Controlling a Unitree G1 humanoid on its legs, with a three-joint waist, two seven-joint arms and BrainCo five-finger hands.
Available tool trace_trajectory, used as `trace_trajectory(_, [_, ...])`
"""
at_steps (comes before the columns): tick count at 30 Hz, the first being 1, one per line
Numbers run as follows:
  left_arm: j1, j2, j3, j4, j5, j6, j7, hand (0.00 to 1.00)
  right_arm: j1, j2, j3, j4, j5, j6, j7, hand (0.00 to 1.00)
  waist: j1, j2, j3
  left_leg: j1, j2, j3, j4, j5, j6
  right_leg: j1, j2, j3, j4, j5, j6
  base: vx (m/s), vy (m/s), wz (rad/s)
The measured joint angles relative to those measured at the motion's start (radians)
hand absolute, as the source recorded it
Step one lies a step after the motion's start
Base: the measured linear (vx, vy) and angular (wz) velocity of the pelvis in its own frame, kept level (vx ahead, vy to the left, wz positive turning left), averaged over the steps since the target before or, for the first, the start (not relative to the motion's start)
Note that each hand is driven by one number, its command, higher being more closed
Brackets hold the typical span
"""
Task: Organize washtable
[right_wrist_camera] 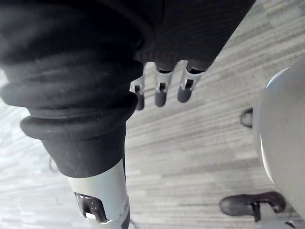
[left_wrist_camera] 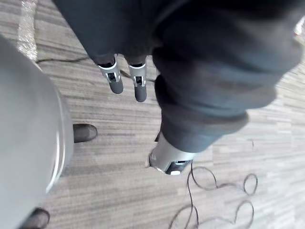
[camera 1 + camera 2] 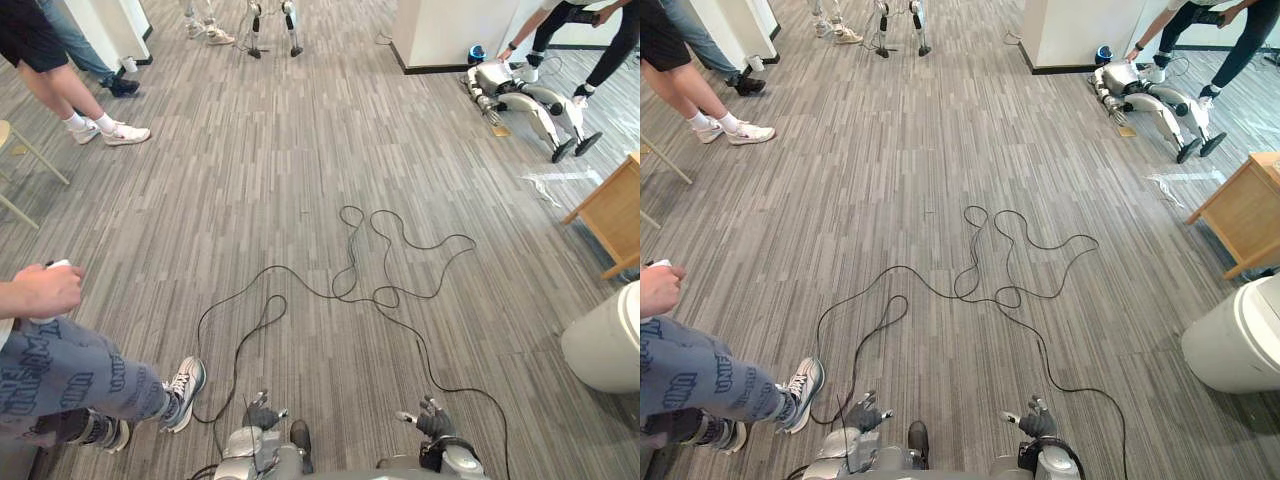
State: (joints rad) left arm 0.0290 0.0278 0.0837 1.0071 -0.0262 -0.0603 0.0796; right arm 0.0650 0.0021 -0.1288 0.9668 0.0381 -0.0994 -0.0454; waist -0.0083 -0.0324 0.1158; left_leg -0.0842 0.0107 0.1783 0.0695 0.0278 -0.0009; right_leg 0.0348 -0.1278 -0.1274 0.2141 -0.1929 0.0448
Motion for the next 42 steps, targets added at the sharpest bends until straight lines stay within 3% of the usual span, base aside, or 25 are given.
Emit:
trace_trajectory(8, [0.032,0.038,0.006,0.026,0.003,0.002,0.007,0.0,-0.007,-0.002,0.012,0.039,-0.041,-0.001,0.003,0.0,-0.006,-0.017,-0.011,0.084,-0.01,0.009,-0.164,0.074,0.004,0.033,0.007,0.019,-0.072,0.034,0.012,0.02,0.016,-0.07])
trace_trajectory(13, [0.031,0.045,0.006,0.044,0.021,0.005,0.007,0.0,0.002,-0.02,0.031,0.068,-0.049,0.001,0.004,0.0,-0.006,-0.018,-0.012,0.086,-0.014,0.01,-0.173,0.089,0.01,0.037,0.006,0.02,-0.08,0.038,0.014,-0.1,0.011,-0.03])
trace_trajectory(17, [0.032,0.048,0.006,0.048,0.021,0.005,0.007,0.0,0.0,-0.025,0.041,0.069,-0.049,0.0,0.005,0.0,-0.008,-0.017,-0.011,0.08,-0.018,0.007,-0.174,0.094,0.01,0.037,0.003,0.019,-0.094,0.028,0.028,-0.12,0.021,-0.01])
trace_trajectory(18, [0.031,0.053,0.006,0.058,0.02,0.005,0.006,0.0,-0.023,-0.026,0.079,0.109,-0.069,0.014,0.008,0.0,-0.006,-0.031,-0.023,0.09,-0.064,-0.04,-0.174,0.071,0.033,0.084,-0.013,0.058,-0.148,0.022,0.04,-0.04,0.006,0.02])
trace_trajectory(33, [0.027,0.06,-0.012,0.073,-0.007,-0.021,-0.013,0.0,-0.054,-0.028,0.025,0.158,0.01,0.02,0.001,0.0,-0.002,-0.029,-0.022,0.076,-0.062,-0.019,-0.164,0.068,0.036,0.072,-0.016,0.06,-0.158,0.027,0.046,0.0,0.002,0.0])
trace_trajectory(36, [0.01,0.064,-0.012,0.071,-0.037,-0.036,-0.016,0.0,-0.101,-0.028,-0.012,0.158,0.054,0.021,-0.009,0.0,0.003,-0.019,-0.011,-0.085,-0.062,-0.015,0.044,-0.036,0.055,0.004,-0.034,0.051,-0.144,0.026,0.067,-0.01,0.053,0.05])
trace_trajectory(38, [0.009,0.054,-0.013,0.051,-0.057,-0.044,-0.02,0.0,-0.105,-0.041,-0.043,0.157,0.072,0.021,-0.015,0.0,0.019,-0.01,0.004,-0.17,-0.063,-0.024,0.248,-0.165,0.08,-0.005,-0.055,0.026,-0.079,-0.031,0.111,0.05,0.121,0.26])
trace_trajectory(39, [0.009,0.053,-0.013,0.046,-0.059,-0.045,-0.021,0.0,-0.104,-0.042,-0.048,0.157,0.072,0.021,-0.016,0.0,0.021,-0.007,0.006,-0.177,-0.062,-0.031,0.282,-0.197,0.088,-0.005,-0.064,0.022,-0.043,-0.046,0.124,0.12,0.142,0.15])
trace_trajectory(40, [0.006,0.044,-0.015,0.045,-0.062,-0.046,-0.023,0.0,-0.102,-0.044,-0.053,0.152,0.072,0.021,-0.015,0.0,0.025,0.014,0.009,-0.179,-0.062,-0.034,0.333,-0.244,0.106,-0.037,-0.07,0.015,0.083,-0.061,0.138,0.18,0.211,-0.08])
trace_trajectory(41, [0.006,0.038,-0.015,0.045,-0.063,-0.045,-0.022,0.0,-0.11,-0.041,-0.052,0.137,0.074,0.02,-0.015,0.0,0.027,0.025,0.013,-0.167,-0.061,-0.033,0.338,-0.259,0.117,-0.141,-0.084,0.014,0.289,-0.049,0.122,0.16,0.178,-0.11])
trace_trajectory(42, [0.005,0.038,-0.015,0.045,-0.063,-0.045,-0.022,0.0,-0.118,-0.031,-0.051,0.131,0.074,0.02,-0.015,0.0,0.025,0.026,0.022,-0.155,-0.061,-0.035,0.338,-0.265,0.121,-0.182,-0.088,0.014,0.375,-0.042,0.098,0.23,0.232,-0.08])
